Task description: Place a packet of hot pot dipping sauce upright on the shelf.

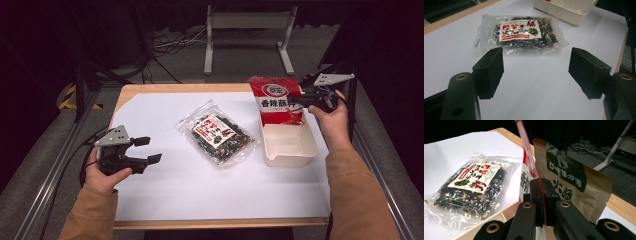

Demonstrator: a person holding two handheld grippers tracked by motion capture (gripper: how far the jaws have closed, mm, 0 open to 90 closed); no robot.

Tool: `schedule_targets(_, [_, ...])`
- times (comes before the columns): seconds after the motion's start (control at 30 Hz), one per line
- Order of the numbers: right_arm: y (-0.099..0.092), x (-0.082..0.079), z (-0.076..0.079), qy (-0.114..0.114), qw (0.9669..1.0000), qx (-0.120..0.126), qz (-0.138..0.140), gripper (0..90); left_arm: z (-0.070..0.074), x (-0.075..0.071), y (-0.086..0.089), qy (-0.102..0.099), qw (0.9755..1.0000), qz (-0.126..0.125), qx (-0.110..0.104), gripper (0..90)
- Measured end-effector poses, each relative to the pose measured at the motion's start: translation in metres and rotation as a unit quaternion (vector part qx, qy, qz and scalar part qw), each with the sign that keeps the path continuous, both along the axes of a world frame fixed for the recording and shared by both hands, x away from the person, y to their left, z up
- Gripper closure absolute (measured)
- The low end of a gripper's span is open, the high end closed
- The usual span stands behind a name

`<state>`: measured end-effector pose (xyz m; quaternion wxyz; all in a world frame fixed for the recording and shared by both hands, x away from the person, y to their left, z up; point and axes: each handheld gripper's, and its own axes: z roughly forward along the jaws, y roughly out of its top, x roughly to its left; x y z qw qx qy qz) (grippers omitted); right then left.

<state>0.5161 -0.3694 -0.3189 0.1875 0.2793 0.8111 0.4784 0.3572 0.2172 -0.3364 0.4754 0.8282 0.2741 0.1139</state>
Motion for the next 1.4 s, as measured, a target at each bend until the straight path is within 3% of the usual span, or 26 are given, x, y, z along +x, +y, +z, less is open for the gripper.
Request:
schedule_targets(0.23, [0.003, -0.002, -0.007, 0.0, 0.9996, -0.023, 0.015, 87.4, 0.0, 0.001, -0.002, 0.003, 1.0, -0.003, 0.001, 28.9])
schedule_targets(0.33, [0.0, -0.003, -0.009, 0.001, 0.9997, -0.024, 0.006, 87.1, -0.001, 0.001, -0.003, 0.003, 1.0, -0.005, 0.003, 28.9])
schedule_targets(0.47, [-0.005, -0.005, -0.018, 0.023, 0.9978, -0.06, -0.012, 86.9, -0.001, 0.002, -0.004, 0.002, 1.0, -0.008, 0.004, 28.9])
schedule_targets(0.67, [-0.013, -0.009, -0.031, 0.044, 0.9967, -0.063, -0.027, 86.1, -0.002, 0.005, -0.007, 0.004, 0.9999, -0.009, 0.003, 28.9])
schedule_targets(0.87, [-0.013, -0.011, -0.031, 0.048, 0.9958, -0.069, -0.036, 80.6, -0.003, 0.007, -0.01, 0.01, 0.9999, -0.013, 0.005, 28.9])
schedule_targets(0.9, [-0.013, -0.011, -0.031, 0.049, 0.9956, -0.068, -0.043, 77.7, -0.004, 0.007, -0.011, 0.009, 0.9999, -0.012, 0.005, 28.9])
schedule_targets(0.97, [-0.015, -0.013, -0.03, 0.047, 0.9952, -0.056, -0.065, 63.5, -0.004, 0.008, -0.011, 0.01, 0.9999, -0.012, 0.006, 28.8])
schedule_targets(1.0, [-0.015, -0.013, -0.03, 0.047, 0.9952, -0.056, -0.065, 63.5, -0.004, 0.008, -0.011, 0.01, 0.9999, -0.012, 0.006, 28.8])
schedule_targets(1.03, [-0.015, -0.015, -0.027, 0.051, 0.9943, -0.034, -0.087, 49.3, -0.005, 0.009, -0.011, 0.013, 0.9998, -0.013, 0.005, 28.8])
schedule_targets(1.27, [-0.017, -0.022, -0.022, 0.05, 0.9933, -0.026, -0.101, 33.6, -0.005, 0.009, -0.012, 0.014, 0.9998, -0.013, 0.006, 28.8])
schedule_targets(1.4, [-0.019, -0.031, -0.017, 0.042, 0.993, -0.018, -0.109, 29.9, -0.006, 0.011, -0.013, 0.015, 0.9998, -0.014, 0.007, 28.7])
